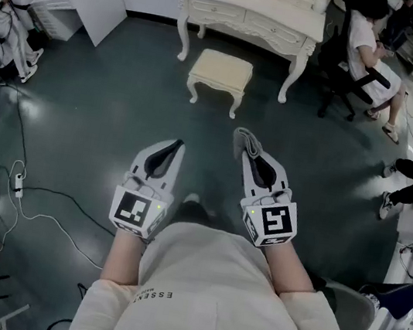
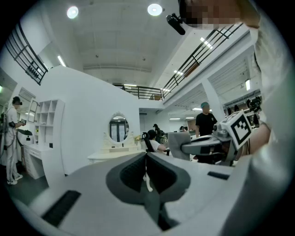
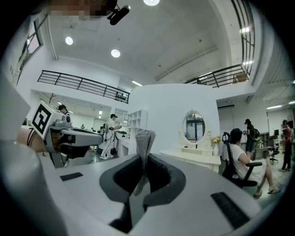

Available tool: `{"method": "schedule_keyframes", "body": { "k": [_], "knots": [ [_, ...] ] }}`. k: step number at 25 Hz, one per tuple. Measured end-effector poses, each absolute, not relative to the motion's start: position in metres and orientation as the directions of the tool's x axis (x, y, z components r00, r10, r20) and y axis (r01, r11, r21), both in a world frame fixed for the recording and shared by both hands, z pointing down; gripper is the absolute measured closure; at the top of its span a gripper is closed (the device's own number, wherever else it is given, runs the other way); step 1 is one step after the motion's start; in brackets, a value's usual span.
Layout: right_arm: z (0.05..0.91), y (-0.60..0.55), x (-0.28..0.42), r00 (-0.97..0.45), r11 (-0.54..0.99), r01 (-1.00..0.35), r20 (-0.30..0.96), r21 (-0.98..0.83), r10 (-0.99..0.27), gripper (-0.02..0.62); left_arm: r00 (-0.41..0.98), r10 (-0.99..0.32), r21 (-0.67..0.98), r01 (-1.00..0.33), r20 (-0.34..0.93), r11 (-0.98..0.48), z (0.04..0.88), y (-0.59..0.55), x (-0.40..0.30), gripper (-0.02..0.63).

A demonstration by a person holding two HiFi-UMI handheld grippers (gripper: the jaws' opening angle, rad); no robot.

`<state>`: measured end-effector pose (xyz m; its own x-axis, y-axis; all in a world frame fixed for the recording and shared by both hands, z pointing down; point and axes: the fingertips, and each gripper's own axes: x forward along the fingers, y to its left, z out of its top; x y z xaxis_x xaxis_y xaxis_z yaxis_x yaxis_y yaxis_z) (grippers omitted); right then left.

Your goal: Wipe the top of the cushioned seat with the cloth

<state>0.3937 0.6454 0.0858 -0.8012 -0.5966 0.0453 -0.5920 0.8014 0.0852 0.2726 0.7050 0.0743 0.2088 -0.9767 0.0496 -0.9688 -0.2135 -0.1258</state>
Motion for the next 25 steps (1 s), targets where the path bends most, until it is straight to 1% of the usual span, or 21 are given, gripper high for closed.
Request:
{"method": "schedule_keyframes", "body": {
  "k": [12, 16, 21, 25],
  "knots": [
    [0.09, 0.628, 0.388, -0.795, 0.797, -0.602, 0.047, 0.059, -0.604, 0.568, 0.202, -0.978, -0.101, -0.973, 0.056, -0.207, 0.08, 0.691, 0.261, 0.603],
    [0.097, 0.618, 0.384, -0.791, 0.793, -0.607, 0.068, 0.042, -0.609, 0.568, 0.194, -0.978, -0.087, -0.976, 0.071, -0.2, 0.085, 0.681, 0.252, 0.604],
    [0.108, 0.588, 0.359, -0.787, 0.793, -0.608, 0.098, 0.044, -0.609, 0.568, 0.188, -0.978, -0.072, -0.978, 0.086, -0.195, 0.095, 0.654, 0.224, 0.603],
    [0.114, 0.548, 0.321, -0.781, 0.786, -0.618, 0.098, 0.024, -0.617, 0.568, 0.187, -0.978, -0.076, -0.978, 0.093, -0.195, 0.103, 0.618, 0.184, 0.603]
  ]
}}
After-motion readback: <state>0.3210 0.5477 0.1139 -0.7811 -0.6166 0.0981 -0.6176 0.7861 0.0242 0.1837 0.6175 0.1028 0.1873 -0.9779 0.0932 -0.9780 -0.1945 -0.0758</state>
